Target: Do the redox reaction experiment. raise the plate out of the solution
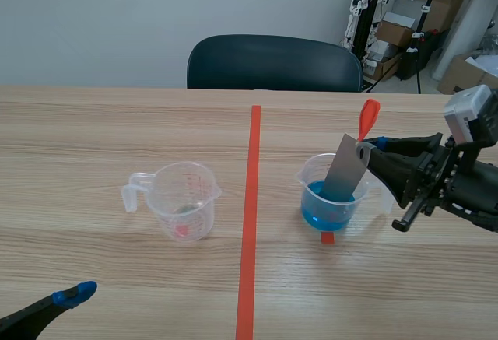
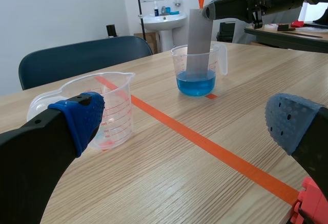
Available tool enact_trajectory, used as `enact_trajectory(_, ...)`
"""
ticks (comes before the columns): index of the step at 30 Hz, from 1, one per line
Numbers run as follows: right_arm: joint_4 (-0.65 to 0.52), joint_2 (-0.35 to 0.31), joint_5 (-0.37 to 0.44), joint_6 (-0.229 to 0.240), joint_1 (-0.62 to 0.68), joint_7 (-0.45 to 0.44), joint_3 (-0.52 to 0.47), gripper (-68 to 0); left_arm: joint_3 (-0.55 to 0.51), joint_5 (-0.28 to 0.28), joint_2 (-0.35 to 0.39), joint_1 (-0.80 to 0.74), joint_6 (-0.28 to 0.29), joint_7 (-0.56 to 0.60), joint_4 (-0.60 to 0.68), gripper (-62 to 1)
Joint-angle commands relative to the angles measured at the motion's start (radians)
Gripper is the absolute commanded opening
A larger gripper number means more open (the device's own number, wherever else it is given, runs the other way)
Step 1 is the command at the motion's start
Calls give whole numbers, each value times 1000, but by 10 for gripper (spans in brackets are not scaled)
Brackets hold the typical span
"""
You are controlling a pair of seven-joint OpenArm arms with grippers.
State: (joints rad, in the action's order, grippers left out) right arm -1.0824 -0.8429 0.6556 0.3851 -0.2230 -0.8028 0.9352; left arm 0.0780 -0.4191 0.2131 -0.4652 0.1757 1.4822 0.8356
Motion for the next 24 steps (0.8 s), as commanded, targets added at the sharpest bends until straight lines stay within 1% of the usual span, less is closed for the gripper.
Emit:
enact_trajectory(1, -3, -19, 11, 5, -21, -14, -12, -669, -2, 7, -5, 3, -2, 18, 18, 14)
enact_trajectory(6, -14, -37, 12, 16, -22, -15, -12, -669, -2, 7, -5, 3, -2, 18, 18, 14)
enact_trajectory(9, -24, -55, 23, 60, -24, -15, -12, -669, -2, 7, -5, 3, -2, 18, 18, 14)
enact_trajectory(10, -31, -61, 35, 65, -24, -14, -12, -669, -2, 7, -5, 3, -2, 18, 18, 14)
enact_trajectory(13, -53, -82, 71, 65, -27, -14, -12, -669, -2, 7, -5, 3, -2, 18, 18, 14)
enact_trajectory(17, -81, -106, 98, 65, -33, -12, -12, -669, -2, 9, 6, -4, -2, 23, 18, 14)
enact_trajectory(19, -93, -113, 103, 65, -41, -3, -12, -669, -2, 28, 23, -17, -2, 38, 18, 14)
enact_trajectory(21, -101, -117, 117, 69, -49, 11, -12, -669, -2, 62, 47, -35, -2, 72, 18, 14)
enact_trajectory(24, -113, -116, 139, 88, -65, 65, -12, -669, -2, 140, 98, -65, -2, 72, 21, 14)
